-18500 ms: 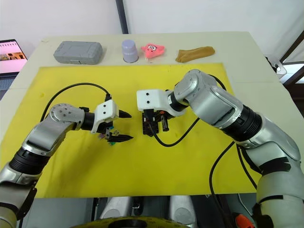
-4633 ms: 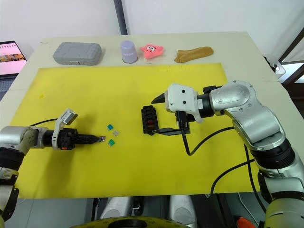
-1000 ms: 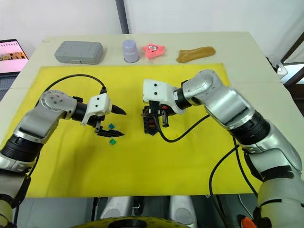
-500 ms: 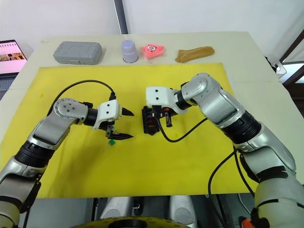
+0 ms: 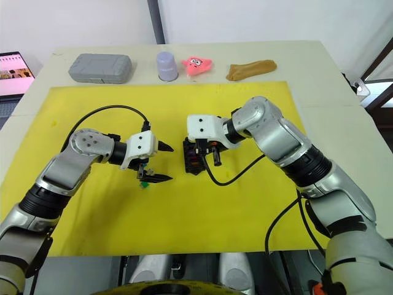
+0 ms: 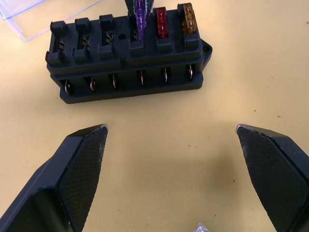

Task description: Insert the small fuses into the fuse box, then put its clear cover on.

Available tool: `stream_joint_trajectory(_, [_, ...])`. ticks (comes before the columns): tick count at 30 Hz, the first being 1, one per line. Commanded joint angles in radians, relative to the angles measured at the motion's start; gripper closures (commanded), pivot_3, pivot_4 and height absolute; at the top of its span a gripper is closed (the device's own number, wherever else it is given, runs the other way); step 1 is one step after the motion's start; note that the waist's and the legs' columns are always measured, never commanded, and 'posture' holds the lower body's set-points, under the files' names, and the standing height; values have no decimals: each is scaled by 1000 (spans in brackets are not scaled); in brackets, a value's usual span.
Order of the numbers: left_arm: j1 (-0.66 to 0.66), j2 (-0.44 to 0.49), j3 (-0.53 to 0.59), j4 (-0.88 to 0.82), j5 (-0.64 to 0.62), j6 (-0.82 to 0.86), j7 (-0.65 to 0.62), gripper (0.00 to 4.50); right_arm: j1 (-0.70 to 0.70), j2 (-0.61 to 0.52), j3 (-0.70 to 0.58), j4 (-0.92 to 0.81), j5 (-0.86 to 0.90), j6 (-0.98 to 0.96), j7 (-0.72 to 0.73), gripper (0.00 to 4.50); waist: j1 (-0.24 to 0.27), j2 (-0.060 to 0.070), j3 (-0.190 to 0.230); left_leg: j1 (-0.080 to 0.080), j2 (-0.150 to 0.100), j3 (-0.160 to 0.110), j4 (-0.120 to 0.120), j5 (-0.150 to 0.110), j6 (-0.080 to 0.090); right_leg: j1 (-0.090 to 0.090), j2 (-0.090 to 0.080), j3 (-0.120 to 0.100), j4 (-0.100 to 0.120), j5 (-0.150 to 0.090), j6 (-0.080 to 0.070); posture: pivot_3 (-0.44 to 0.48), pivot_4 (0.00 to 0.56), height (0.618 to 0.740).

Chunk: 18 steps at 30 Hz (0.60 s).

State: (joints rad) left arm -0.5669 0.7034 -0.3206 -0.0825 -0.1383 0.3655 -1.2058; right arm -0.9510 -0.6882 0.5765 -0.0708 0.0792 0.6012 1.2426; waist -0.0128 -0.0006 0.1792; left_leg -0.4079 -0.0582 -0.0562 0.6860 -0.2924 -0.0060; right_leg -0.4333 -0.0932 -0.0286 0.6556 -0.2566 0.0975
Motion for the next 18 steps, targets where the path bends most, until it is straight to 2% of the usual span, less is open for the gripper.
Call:
stream_joint_trajectory(1, [-14, -2, 17, -34, -3, 3, 5, 28, -17, 9, -34, 4, -17, -21, 7, 4500, 0, 0, 0, 0, 0, 0, 0, 0, 0, 0, 0, 0, 0, 0, 0, 0, 150, 731])
stream_joint_trajectory(18, [-9, -5, 23, -43, -8, 3, 20, 28, -14, 36, -26, 69, -47, -50, 32, 4500, 0, 0, 0, 0, 0, 0, 0, 0, 0, 0, 0, 0, 0, 0, 0, 0, 150, 731])
